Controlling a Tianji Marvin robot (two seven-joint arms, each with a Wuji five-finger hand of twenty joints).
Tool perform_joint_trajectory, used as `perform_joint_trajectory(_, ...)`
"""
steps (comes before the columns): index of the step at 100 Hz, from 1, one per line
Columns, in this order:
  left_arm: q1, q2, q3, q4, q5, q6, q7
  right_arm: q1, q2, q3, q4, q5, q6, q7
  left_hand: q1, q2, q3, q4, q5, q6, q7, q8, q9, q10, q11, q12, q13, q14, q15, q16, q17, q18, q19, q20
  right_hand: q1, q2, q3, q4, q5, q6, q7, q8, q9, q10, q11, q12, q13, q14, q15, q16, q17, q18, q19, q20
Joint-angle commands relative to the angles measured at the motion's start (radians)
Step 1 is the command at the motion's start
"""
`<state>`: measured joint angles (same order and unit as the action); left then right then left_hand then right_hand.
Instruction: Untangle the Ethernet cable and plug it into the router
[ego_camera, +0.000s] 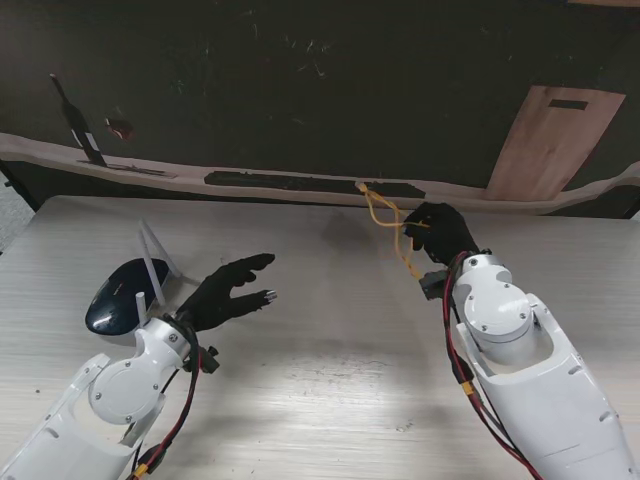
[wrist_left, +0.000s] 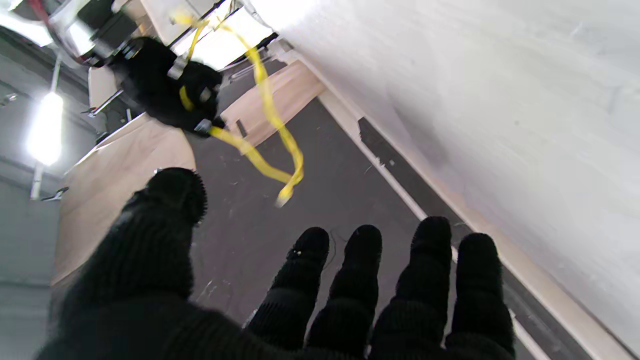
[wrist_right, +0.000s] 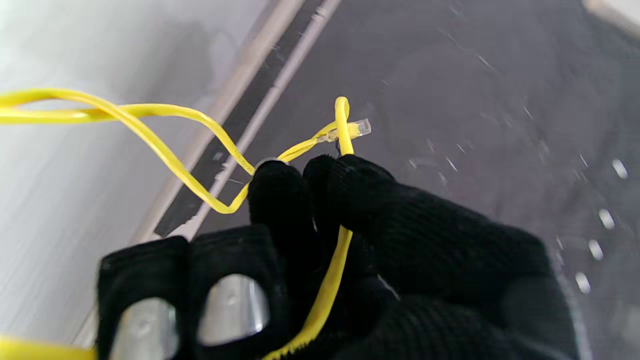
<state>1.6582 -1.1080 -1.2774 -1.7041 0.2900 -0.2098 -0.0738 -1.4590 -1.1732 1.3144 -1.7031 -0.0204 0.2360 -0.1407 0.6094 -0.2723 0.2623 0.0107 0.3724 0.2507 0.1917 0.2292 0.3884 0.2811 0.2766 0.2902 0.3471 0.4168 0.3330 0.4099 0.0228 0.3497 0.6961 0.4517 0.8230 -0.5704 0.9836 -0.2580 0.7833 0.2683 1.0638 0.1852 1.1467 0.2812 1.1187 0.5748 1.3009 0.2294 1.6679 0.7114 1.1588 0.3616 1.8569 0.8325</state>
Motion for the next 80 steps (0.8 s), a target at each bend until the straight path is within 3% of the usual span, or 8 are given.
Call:
perform_joint_trajectory(1,0.000,0.005,-0.002,-0.008,0.011,0.019,-0.037,-0.013,-0.033,-0.014,-0.068,0.009,-0.020,0.023,-0.004,0.032,-0.030,0.034,0.025,0.009,0.020,0.021,0.008,0.008,0.004,-0.002,0.013,-0.030,0.014,0.013,-0.001,-0.017,0.009,-0.008,-0.009,0.035,0.010,0.025,-0.003,-0.019,0.072,0.020,0.119,0.197,0.144,0.014,0.004,-0.109,0.095,0.021,0.054,-0.204,0.237,0.011)
perform_joint_trajectory(27,-0.069,-0.010,0.072,0.068,-0.056,0.001,-0.014,-0.054,-0.030,-0.040,-0.176,0.156,-0.056,0.066,-0.009,0.024,-0.038,0.034,-0.015,-0.001,-0.034,-0.002,-0.029,0.005,-0.008,-0.006,-0.012,-0.039,0.005,0.009,-0.011,-0.024,0.005,-0.011,-0.018,0.035,0.017,0.020,-0.005,-0.026,0.078,0.018,0.118,0.188,0.142,0.014,0.004,-0.116,0.092,0.020,0.053,-0.200,0.237,0.001)
perform_joint_trajectory(32,-0.087,-0.015,0.091,0.088,-0.081,-0.003,-0.006,-0.059,-0.027,-0.050,-0.186,0.166,-0.065,0.082,-0.013,0.019,-0.042,0.030,-0.057,-0.004,-0.060,-0.014,-0.066,0.003,-0.021,-0.011,-0.032,-0.042,-0.003,0.006,-0.022,-0.031,-0.001,-0.014,-0.018,0.034,0.018,0.020,-0.004,-0.029,0.080,0.018,0.118,0.185,0.142,0.014,0.005,-0.118,0.091,0.020,0.053,-0.201,0.237,-0.001)
perform_joint_trajectory(52,-0.147,-0.046,0.155,0.158,-0.151,-0.075,0.076,-0.089,-0.015,-0.072,-0.224,0.234,-0.063,0.148,-0.005,-0.015,-0.060,-0.006,-0.119,0.005,-0.112,-0.050,-0.149,0.020,-0.042,-0.042,-0.079,-0.073,-0.035,-0.019,-0.036,-0.056,-0.036,-0.033,-0.020,0.035,0.021,0.019,-0.003,-0.028,0.081,0.017,0.120,0.184,0.140,0.013,0.005,-0.121,0.091,0.020,0.053,-0.201,0.237,-0.008)
perform_joint_trajectory(66,-0.173,-0.059,0.186,0.195,-0.266,-0.156,0.072,-0.109,-0.004,-0.091,-0.237,0.268,-0.047,0.202,-0.012,-0.062,-0.061,-0.041,-0.143,0.020,-0.133,-0.073,-0.214,0.025,-0.085,-0.093,-0.105,-0.112,-0.090,-0.083,-0.031,-0.046,-0.074,-0.075,-0.018,0.033,0.019,0.019,-0.003,-0.027,0.082,0.017,0.119,0.184,0.139,0.013,0.005,-0.118,0.089,0.018,0.052,-0.198,0.237,-0.013)
perform_joint_trajectory(72,-0.184,-0.068,0.203,0.214,-0.327,-0.194,0.072,-0.115,-0.001,-0.101,-0.240,0.281,-0.042,0.219,-0.012,-0.086,-0.044,-0.051,-0.145,0.024,-0.140,-0.085,-0.219,0.030,-0.104,-0.109,-0.108,-0.114,-0.096,-0.103,-0.030,-0.041,-0.082,-0.093,-0.018,0.032,0.021,0.020,-0.002,-0.026,0.080,0.015,0.119,0.184,0.139,0.013,0.004,-0.116,0.089,0.018,0.051,-0.195,0.237,-0.016)
perform_joint_trajectory(75,-0.188,-0.070,0.209,0.219,-0.352,-0.202,0.068,-0.117,0.000,-0.105,-0.241,0.288,-0.040,0.225,-0.061,-0.118,0.067,-0.072,-0.146,0.026,-0.142,-0.112,-0.221,0.033,-0.108,-0.117,-0.116,-0.118,-0.086,-0.136,-0.032,-0.042,-0.077,-0.128,-0.018,0.033,0.021,0.020,-0.002,-0.026,0.080,0.015,0.119,0.184,0.138,0.013,0.004,-0.116,0.089,0.017,0.051,-0.194,0.237,-0.017)
perform_joint_trajectory(80,-0.193,-0.070,0.216,0.226,-0.377,-0.210,0.054,-0.120,0.001,-0.111,-0.245,0.300,-0.033,0.235,-0.065,-0.132,0.086,-0.076,-0.151,0.029,-0.144,-0.116,-0.221,0.035,-0.110,-0.119,-0.120,-0.121,-0.089,-0.141,-0.035,-0.044,-0.078,-0.134,-0.017,0.031,0.021,0.020,-0.001,-0.025,0.080,0.015,0.118,0.185,0.137,0.013,0.004,-0.115,0.088,0.017,0.051,-0.193,0.237,-0.019)
